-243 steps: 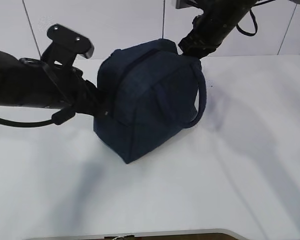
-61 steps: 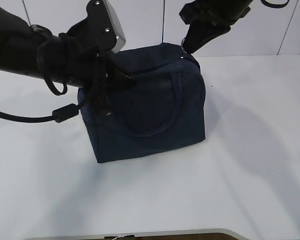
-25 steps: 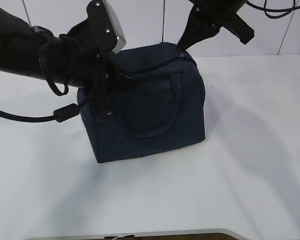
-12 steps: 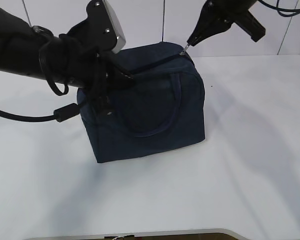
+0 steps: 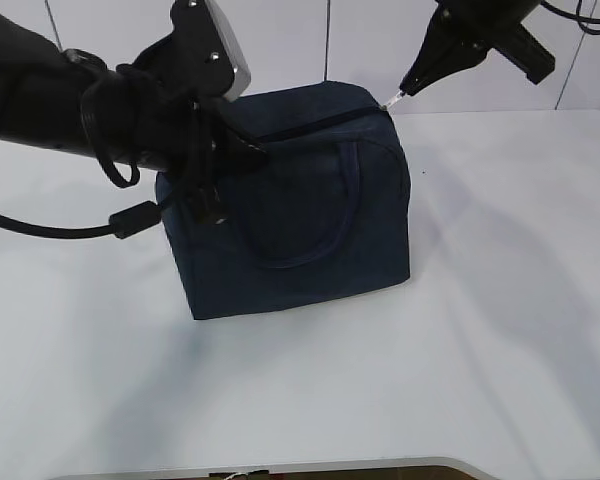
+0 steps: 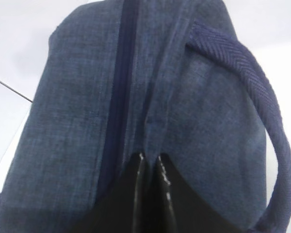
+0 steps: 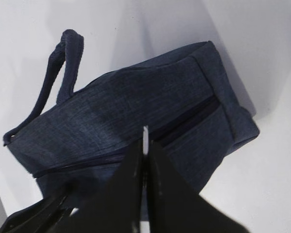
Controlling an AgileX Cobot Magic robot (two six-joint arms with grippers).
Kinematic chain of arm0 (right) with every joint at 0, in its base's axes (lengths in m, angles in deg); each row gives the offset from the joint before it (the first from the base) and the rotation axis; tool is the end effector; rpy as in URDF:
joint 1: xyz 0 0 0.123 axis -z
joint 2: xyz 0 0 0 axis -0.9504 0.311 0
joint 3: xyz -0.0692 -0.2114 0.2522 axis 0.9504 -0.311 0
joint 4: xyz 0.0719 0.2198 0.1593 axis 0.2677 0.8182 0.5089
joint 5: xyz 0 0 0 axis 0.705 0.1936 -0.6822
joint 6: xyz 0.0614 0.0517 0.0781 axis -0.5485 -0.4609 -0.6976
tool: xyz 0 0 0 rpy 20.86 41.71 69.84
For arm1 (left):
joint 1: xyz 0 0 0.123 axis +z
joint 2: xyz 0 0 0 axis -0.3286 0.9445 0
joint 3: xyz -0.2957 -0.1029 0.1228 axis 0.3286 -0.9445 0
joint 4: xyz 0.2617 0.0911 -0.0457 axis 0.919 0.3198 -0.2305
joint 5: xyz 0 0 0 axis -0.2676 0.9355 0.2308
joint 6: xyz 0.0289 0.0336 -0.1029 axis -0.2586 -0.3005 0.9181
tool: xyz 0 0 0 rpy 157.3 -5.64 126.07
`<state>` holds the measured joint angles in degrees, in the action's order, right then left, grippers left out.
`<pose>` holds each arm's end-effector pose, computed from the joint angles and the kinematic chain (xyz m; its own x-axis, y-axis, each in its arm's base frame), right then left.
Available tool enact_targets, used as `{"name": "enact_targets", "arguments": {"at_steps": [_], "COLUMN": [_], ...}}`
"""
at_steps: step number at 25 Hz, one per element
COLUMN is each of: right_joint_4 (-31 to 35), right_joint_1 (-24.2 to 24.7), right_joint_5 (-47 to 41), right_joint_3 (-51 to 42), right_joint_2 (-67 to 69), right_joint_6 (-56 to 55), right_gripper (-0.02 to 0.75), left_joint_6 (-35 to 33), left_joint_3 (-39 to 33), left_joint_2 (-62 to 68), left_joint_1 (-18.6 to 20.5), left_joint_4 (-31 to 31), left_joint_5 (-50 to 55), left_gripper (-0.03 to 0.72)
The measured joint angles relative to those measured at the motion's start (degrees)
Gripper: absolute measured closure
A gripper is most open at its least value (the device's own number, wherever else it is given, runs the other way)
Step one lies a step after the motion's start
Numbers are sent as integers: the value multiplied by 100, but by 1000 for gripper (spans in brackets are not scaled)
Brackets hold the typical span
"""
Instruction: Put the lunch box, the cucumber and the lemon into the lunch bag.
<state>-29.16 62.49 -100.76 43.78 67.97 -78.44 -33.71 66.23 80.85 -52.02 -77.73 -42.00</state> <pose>0.4581 0.1185 0.3807 -0.9056 0.3949 -0.1549 0.2625 0.8084 0.5268 0.3368 -0.2484 0.2756 0.0652 0.6901 -0.7208 0.8347 0.3581 0.4184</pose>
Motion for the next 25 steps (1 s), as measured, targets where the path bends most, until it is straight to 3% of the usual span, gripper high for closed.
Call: {"name": "enact_targets", "arguments": {"at_steps": [25], "right_joint_4": [-93], "right_joint_1": [94], "right_joint_5": [97], "right_joint_3": [0], "right_joint_2": [719], "right_joint_6": [482], "right_gripper": [733], "left_joint_6": [161], "left_joint_3": [-12], "left_joint_2": [64], "left_joint_1": [0], "left_joint_4": [-312], "left_joint_5": [-1640], "left_gripper": [690]}}
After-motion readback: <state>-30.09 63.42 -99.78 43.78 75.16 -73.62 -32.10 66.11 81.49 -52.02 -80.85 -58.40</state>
